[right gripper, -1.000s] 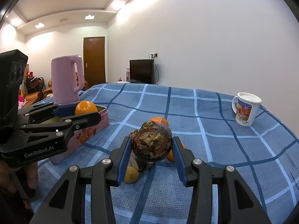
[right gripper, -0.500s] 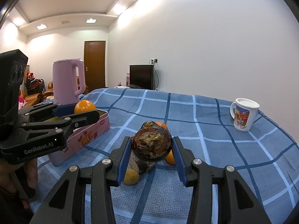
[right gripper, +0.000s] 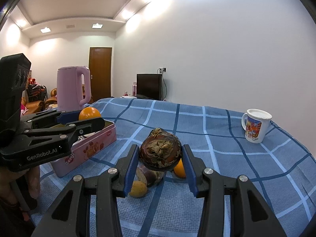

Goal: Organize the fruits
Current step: 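Lift the orange and mangosteen off the pile with both tools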

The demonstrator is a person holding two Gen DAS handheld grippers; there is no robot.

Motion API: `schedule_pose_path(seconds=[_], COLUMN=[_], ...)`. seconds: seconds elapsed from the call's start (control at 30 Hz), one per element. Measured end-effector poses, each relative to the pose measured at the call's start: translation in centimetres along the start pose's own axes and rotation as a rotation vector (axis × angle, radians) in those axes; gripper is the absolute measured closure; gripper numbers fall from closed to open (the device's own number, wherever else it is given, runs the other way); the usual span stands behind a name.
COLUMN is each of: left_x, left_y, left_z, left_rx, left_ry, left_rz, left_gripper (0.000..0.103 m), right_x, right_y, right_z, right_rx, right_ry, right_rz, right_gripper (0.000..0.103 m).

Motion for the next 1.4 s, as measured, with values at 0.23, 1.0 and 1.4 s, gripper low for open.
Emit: schedule_pose_path(seconds=[0.23, 1.0, 1.4], left_x=[0.0, -0.2, 0.0], left_y=[0.6, 2.1, 2.6], left_z=[-0.2, -0.6, 0.5], left_rx=[-0.010, -0.034, -0.060], left_ry=[-0.007, -0.030, -0.021], left_rz=[-0.023, -0.099, -0.085], left_gripper=[0.059, 0.059, 0.059], right_x=[-0.1, 0.0, -0.7], right_y=[0.5, 1.9, 2.1], right_z=[0.0, 0.3, 1.4], right_rx=[0.006, 0.009, -0.012], right_ry=[0.001, 0.014, 0.038], right_rz=[-0.020, -0.085, -0.093], right_gripper=[0.057, 0.057, 0.057])
Point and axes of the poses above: each gripper's, at about its wrist camera, not at the fingertips, and y roughly against the way its jaws point, z to its left, x to its underside, the point moved 3 cm from there along -y, roughly the way its jaws point, and after that the axes turned 2 degrees about z, right-handed, at the moved point
